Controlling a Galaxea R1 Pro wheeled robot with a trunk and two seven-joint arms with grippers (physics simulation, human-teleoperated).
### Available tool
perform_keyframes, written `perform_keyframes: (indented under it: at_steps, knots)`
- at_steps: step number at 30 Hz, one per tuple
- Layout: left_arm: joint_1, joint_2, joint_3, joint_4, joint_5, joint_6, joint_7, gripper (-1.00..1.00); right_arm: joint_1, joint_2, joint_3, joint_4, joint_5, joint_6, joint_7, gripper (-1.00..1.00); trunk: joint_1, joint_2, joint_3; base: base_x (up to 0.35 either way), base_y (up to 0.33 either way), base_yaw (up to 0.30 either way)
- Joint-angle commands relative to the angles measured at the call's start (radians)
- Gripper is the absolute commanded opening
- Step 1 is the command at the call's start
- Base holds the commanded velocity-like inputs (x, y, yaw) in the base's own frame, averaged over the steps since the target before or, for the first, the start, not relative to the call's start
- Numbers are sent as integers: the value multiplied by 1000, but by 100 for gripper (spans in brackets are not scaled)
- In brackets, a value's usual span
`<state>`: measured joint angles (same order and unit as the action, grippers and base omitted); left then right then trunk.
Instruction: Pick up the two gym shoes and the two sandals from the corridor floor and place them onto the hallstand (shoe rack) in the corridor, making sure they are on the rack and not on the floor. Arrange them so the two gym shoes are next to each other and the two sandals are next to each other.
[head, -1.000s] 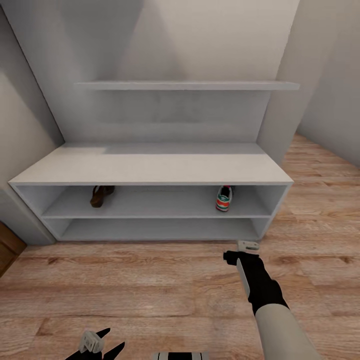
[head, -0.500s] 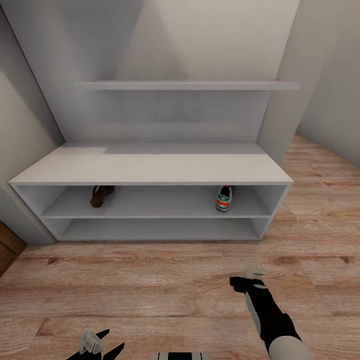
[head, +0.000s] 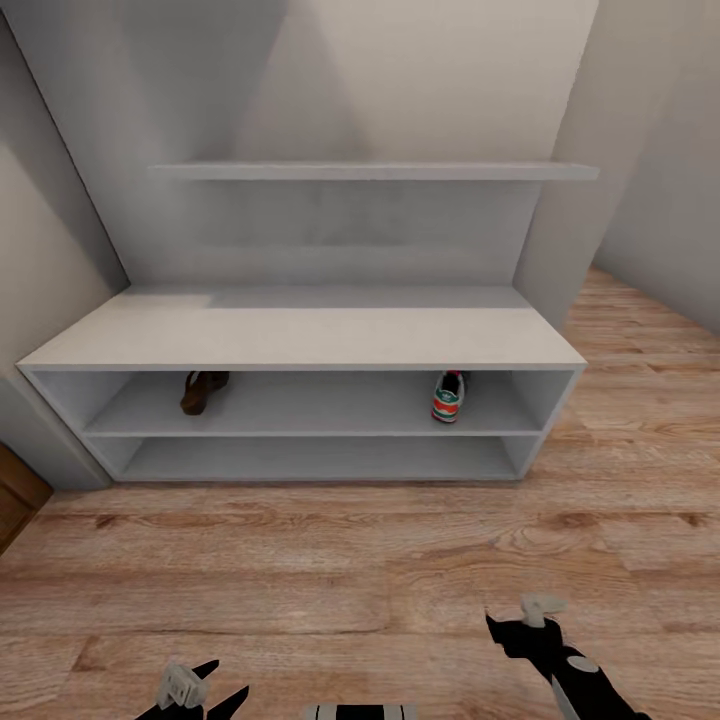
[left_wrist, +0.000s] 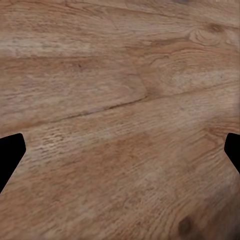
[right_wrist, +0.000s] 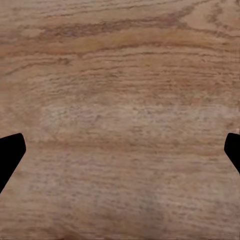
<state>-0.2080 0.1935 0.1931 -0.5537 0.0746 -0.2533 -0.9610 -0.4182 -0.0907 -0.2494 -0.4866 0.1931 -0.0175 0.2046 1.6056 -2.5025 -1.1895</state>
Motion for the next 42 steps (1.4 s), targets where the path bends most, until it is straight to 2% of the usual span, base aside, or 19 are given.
perform_keyframes:
  at_steps: [1, 8, 13, 24, 42]
  knots:
    - [-1, 0, 2, 1, 1, -4, -4, 100, 0, -8, -8, 25, 10, -25, 27, 100, 0, 0, -1, 0, 0, 0]
    - [-1, 2, 3, 1, 3, -4, -4, 100, 3, -50, -8, 148, 11, -173, 144, 100, 0, 0, -1, 0, 0, 0]
    - [0, 3, 15, 1, 3, -4, -4, 100, 4, -62, -8, 176, 12, -221, 190, 100, 0, 0, -1, 0, 0, 0]
    - [1, 3, 39, 0, 3, -4, -4, 100, 4, -68, -8, 189, 12, -244, 212, 100, 0, 0, -1, 0, 0, 0]
    - [1, 3, 48, 1, 2, -4, -4, 100, 4, -66, -8, 198, 12, -247, 211, 100, 0, 0, -1, 0, 0, 0]
